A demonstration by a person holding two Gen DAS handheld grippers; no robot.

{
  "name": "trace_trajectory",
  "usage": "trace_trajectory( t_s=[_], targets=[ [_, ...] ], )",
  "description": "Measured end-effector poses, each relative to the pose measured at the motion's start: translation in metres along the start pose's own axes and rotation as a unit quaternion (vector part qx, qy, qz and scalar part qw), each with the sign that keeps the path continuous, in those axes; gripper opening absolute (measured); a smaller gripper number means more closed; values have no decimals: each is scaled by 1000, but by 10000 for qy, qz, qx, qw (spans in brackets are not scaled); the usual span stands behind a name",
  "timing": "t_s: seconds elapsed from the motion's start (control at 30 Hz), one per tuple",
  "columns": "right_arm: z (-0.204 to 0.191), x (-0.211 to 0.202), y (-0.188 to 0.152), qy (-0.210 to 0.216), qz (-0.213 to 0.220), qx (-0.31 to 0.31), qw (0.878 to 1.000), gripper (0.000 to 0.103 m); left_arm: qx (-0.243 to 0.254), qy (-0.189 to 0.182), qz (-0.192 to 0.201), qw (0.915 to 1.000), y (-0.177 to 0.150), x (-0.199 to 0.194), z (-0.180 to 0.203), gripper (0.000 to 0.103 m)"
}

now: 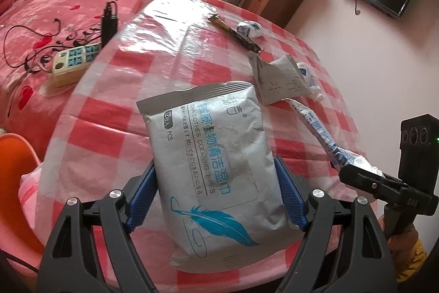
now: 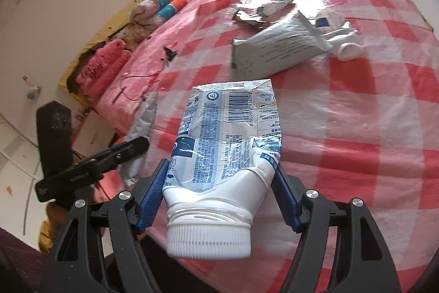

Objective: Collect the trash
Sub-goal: 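Carry the tissue pack and white tube toward the orange bucket with both tools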

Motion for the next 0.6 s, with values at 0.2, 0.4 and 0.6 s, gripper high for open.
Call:
trace_trajectory(
  t_s=[0.2, 0.4, 0.6],
  targets=[
    [-36, 18, 8, 361, -209, -251, 9988, 72, -215, 150, 140, 9996, 0, -15, -26, 81],
    [-89, 54, 18, 826, -547, -661, 9929, 72, -616, 464, 341, 9964, 1, -38, -74, 81],
    [-153, 98, 22, 1293, -941, -1174, 9801, 72, -1192, 933, 507, 9872, -7, -61, -139, 81]
  ],
)
Point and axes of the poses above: each gripper's, at about its wrist camera, not at the fingertips, and x roughly the way its jaws point, z to its right, y to its top, the point moved 8 cm from there along x, roughly the way its jaws point, and after that the axes turned 6 degrees about y, right-handed, at the moved point
